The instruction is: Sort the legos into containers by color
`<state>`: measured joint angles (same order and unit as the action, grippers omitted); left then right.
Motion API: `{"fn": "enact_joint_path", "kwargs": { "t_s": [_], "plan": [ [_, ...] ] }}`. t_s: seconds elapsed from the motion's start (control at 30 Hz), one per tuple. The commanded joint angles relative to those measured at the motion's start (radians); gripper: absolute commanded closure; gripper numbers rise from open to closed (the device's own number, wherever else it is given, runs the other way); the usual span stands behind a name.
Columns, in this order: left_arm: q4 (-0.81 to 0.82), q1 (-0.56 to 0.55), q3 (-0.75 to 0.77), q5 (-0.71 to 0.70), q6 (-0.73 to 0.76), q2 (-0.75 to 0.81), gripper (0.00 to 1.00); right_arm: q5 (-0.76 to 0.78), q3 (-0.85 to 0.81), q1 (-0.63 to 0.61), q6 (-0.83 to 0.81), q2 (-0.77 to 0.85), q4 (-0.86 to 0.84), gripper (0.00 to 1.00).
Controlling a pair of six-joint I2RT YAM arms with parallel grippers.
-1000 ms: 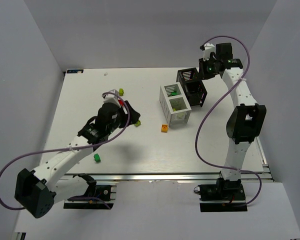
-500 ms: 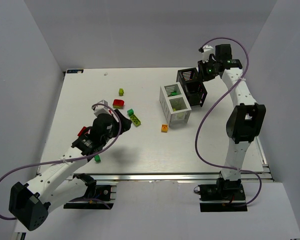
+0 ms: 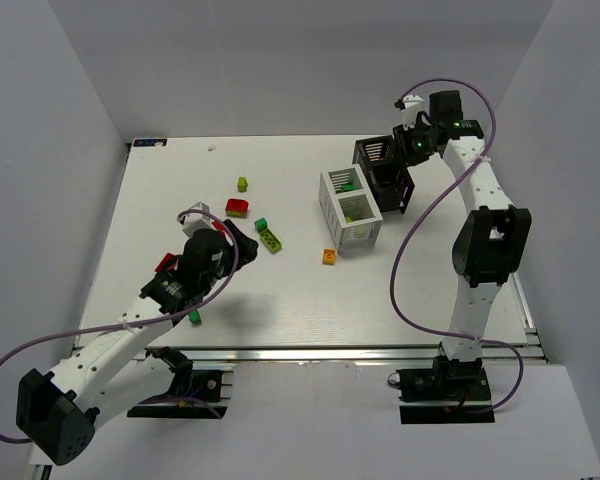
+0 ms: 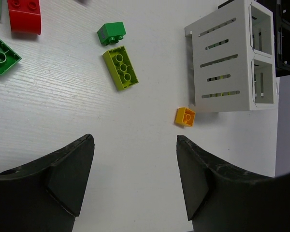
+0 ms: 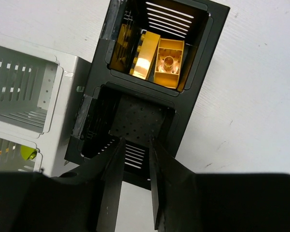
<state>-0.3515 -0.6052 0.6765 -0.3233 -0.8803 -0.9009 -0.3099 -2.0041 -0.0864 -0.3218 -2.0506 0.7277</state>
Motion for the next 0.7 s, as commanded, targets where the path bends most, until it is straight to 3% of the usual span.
{"fn": "enact_joint_path", "kwargs": {
  "t_s": [0.0,0.1,0.2,0.33,0.43,0.47,0.5,0.6,0.67],
  "plan": [
    [-0.018,0.001,-0.005,-0.025,-0.005,0.022,0.22,-0.047,-0.002,0.001,-0.034,0.03,0.009,0.67],
    [-0.029,0.001,0.0,-0.036,-0.005,0.026,0.22,-0.089,-0.004,0.001,-0.075,0.046,0.022,0.6],
    [-0.052,-0.001,0.011,-0.046,0.0,0.04,0.22,-0.205,0.001,0.001,-0.206,0.081,0.059,0.43],
    [-0.081,0.001,0.011,-0.069,0.0,0.071,0.21,-0.471,0.089,0.001,-0.423,0.206,0.087,0.26],
    [-0.112,0.001,0.001,-0.097,-0.003,0.095,0.19,-0.648,0.229,-0.013,-0.733,0.312,0.174,0.2],
    [-0.125,0.001,0.005,-0.118,-0.006,0.102,0.16,-0.676,0.307,-0.028,-0.96,0.34,0.215,0.18],
    [-0.15,0.001,0.008,-0.129,-0.008,0.105,0.14,-0.695,0.35,-0.039,-1.081,0.363,0.305,0.17],
    [-0.205,0.002,0.029,-0.175,-0.013,0.119,0.08,-0.672,0.515,-0.099,-1.398,0.455,0.389,0.14],
    [-0.234,0.004,0.038,-0.201,-0.02,0.126,0.07,-0.6,0.579,-0.159,-1.503,0.503,0.407,0.13]
  ]
}}
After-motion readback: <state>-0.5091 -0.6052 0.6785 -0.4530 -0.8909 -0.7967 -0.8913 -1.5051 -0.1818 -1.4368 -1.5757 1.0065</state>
